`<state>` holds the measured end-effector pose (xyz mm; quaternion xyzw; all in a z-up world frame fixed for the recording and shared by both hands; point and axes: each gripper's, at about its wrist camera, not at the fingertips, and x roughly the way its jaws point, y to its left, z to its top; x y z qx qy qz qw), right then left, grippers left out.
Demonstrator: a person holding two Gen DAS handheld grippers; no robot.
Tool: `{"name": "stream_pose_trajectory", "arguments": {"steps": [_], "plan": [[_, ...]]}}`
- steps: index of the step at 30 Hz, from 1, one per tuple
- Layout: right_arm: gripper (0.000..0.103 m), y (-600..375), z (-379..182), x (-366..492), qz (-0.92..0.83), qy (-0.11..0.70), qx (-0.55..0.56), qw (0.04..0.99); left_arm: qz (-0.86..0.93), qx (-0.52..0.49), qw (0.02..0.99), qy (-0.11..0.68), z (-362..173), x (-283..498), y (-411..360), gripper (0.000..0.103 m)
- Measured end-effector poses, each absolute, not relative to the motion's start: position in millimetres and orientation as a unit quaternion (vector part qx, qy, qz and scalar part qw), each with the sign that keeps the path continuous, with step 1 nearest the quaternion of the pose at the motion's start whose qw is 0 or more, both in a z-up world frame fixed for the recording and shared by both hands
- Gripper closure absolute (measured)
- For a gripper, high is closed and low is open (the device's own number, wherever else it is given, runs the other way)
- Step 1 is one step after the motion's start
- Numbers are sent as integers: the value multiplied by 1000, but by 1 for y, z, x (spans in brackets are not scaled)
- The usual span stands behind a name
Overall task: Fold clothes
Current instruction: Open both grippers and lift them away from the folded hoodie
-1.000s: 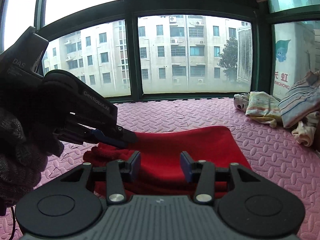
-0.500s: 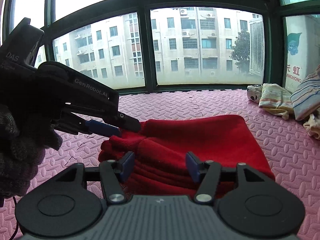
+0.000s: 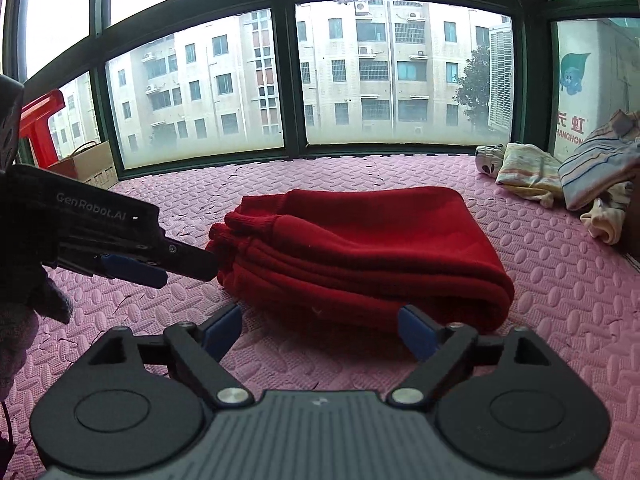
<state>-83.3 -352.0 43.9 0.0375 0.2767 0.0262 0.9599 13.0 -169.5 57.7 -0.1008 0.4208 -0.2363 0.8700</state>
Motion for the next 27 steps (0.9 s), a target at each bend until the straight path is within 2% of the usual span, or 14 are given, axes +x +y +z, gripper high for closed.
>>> {"name": "stream_pose_trajectory", "arguments": {"steps": [5, 8, 13, 27], "plan": [[5, -355, 44, -94, 13, 280, 44, 959, -236, -83, 873, 420, 56, -3, -171, 15], [0, -357, 43, -97, 2, 281, 46, 959, -235, -76, 874, 418, 56, -10, -173, 11], [0, -360, 41, -101, -14, 288, 50, 956, -237, -59, 878, 412, 57, -19, -178, 0], [0, -368, 36, -106, -37, 310, 80, 947, -224, -19, 880, 418, 52, -36, -186, 0]]}}
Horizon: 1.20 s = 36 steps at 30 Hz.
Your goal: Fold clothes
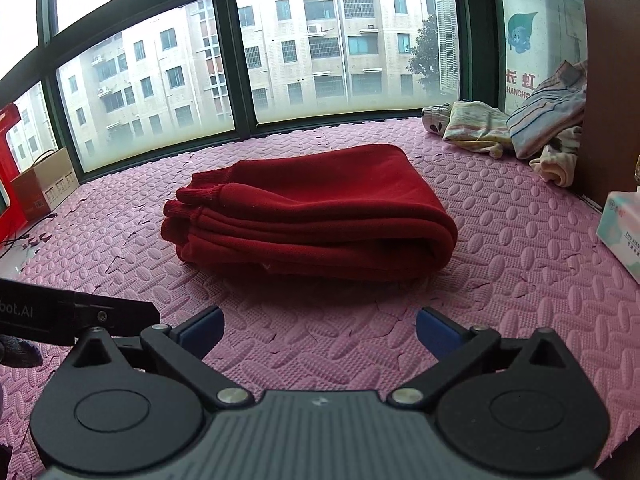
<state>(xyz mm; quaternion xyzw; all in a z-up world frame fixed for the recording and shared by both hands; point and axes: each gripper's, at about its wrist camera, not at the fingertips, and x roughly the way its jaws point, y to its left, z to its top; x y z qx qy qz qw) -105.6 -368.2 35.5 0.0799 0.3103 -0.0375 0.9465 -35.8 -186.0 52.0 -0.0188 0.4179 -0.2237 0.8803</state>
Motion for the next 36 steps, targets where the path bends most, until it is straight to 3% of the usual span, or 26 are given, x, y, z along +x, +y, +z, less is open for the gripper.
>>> {"name": "stream_pose_trajectory", "arguments": {"steps": [36], "plan": [[0, -372, 32, -107, -56, 329, 89, 938, -221, -8, 878, 426, 50, -45, -192, 0]]}}
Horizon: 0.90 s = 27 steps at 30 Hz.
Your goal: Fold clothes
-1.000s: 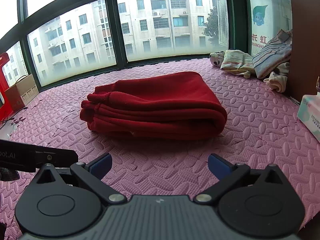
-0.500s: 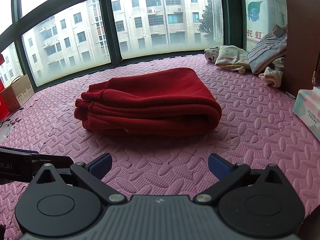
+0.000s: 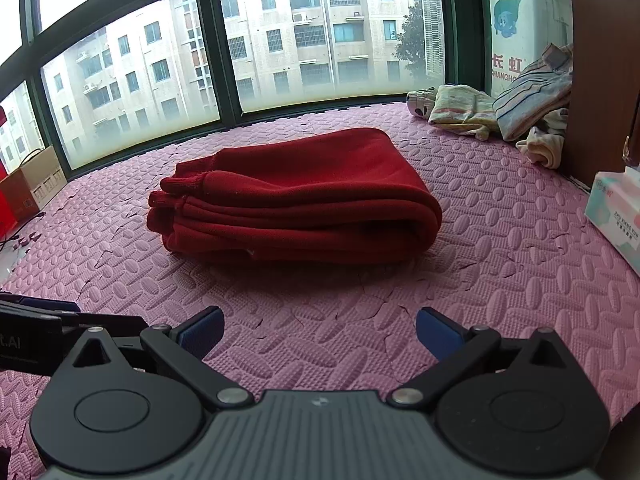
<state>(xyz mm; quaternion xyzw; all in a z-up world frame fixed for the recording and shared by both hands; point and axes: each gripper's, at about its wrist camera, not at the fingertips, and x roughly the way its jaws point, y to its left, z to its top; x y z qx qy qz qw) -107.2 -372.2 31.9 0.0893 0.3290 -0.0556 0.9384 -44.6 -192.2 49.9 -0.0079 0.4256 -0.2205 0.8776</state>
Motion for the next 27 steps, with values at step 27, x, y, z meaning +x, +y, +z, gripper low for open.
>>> {"name": "stream_pose_trajectory", "arguments": {"steps": [27], "plan": [[0, -373, 32, -108, -59, 332, 92, 937, -219, 0, 877, 427, 48, -49, -196, 0]]}}
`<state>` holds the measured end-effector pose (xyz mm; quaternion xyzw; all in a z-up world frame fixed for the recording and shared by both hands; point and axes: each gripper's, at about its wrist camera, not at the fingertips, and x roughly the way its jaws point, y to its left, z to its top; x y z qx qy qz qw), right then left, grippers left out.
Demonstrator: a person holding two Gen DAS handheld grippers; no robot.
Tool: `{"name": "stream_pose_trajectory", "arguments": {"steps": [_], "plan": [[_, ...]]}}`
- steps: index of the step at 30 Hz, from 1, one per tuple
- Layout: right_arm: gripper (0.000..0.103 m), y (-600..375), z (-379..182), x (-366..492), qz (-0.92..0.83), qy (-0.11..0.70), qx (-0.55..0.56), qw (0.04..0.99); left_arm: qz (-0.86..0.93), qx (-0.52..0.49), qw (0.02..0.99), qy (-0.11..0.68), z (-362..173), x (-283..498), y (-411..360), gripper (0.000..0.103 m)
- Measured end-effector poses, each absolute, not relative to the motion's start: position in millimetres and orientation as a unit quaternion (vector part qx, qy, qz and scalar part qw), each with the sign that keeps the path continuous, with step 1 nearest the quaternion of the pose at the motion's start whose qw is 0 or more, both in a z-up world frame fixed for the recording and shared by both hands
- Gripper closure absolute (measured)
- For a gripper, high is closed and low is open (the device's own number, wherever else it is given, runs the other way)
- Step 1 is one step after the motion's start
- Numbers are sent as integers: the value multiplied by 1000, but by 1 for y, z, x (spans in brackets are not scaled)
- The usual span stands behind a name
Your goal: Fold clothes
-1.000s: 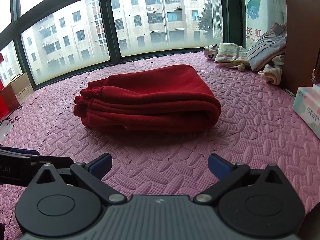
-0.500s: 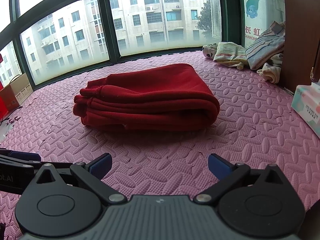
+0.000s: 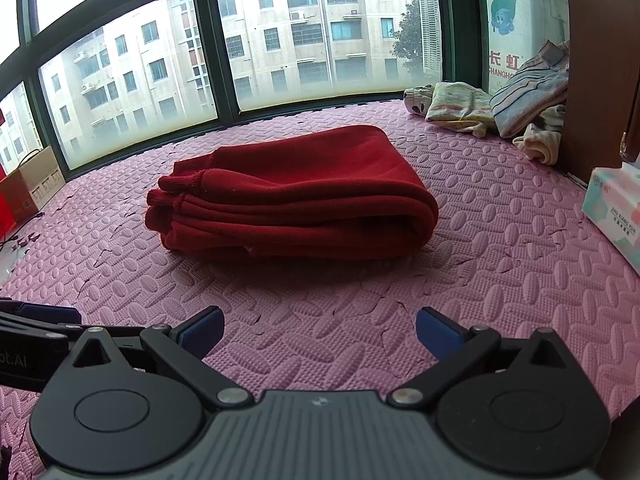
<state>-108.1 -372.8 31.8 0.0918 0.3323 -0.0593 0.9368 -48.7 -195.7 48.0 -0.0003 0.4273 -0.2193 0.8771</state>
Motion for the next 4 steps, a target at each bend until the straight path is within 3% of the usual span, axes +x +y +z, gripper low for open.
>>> {"name": "stream_pose_trajectory", "arguments": {"steps": [4], "plan": [[0, -372, 31, -108, -60, 333, 93, 936, -219, -1, 877, 427, 48, -48, -195, 0]]}}
